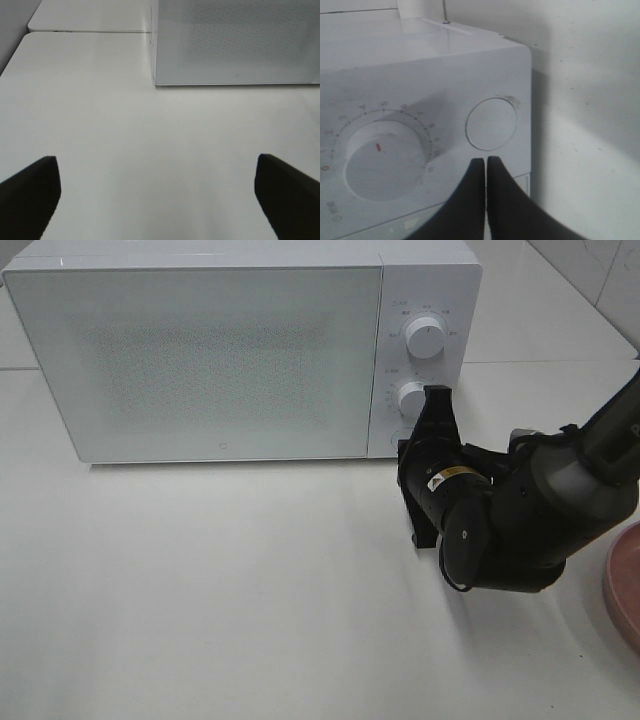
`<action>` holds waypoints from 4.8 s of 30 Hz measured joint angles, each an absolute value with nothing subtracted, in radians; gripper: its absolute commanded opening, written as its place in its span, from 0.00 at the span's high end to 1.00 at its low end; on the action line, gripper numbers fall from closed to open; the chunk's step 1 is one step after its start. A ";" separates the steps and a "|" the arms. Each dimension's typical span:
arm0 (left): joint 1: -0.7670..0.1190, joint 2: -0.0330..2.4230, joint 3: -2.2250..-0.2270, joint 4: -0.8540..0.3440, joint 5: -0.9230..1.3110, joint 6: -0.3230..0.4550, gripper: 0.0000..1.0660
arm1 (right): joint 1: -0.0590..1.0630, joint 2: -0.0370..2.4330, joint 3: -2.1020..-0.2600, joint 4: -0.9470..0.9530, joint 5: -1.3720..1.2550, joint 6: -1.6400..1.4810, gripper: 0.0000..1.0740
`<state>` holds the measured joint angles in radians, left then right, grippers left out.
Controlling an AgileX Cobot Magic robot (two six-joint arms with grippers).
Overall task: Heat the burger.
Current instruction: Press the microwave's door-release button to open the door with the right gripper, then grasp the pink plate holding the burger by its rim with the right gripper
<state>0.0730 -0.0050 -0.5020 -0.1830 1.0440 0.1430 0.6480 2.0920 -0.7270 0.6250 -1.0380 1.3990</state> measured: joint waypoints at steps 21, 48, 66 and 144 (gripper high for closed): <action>0.073 -0.005 -0.502 -0.183 1.044 0.143 0.08 | 0.598 2.158 -0.795 0.592 -0.979 1.380 1.00; 0.073 -0.005 -0.502 -0.178 1.044 0.143 0.08 | 0.564 2.164 -0.839 0.573 -0.971 1.353 1.00; 0.073 -0.005 -0.502 -0.177 1.044 0.143 0.08 | 0.577 2.205 -0.889 0.627 -0.992 1.295 1.00; 0.073 -0.005 -0.502 -0.177 1.044 0.143 0.08 | 0.518 1.660 -0.713 0.013 -0.010 0.617 0.97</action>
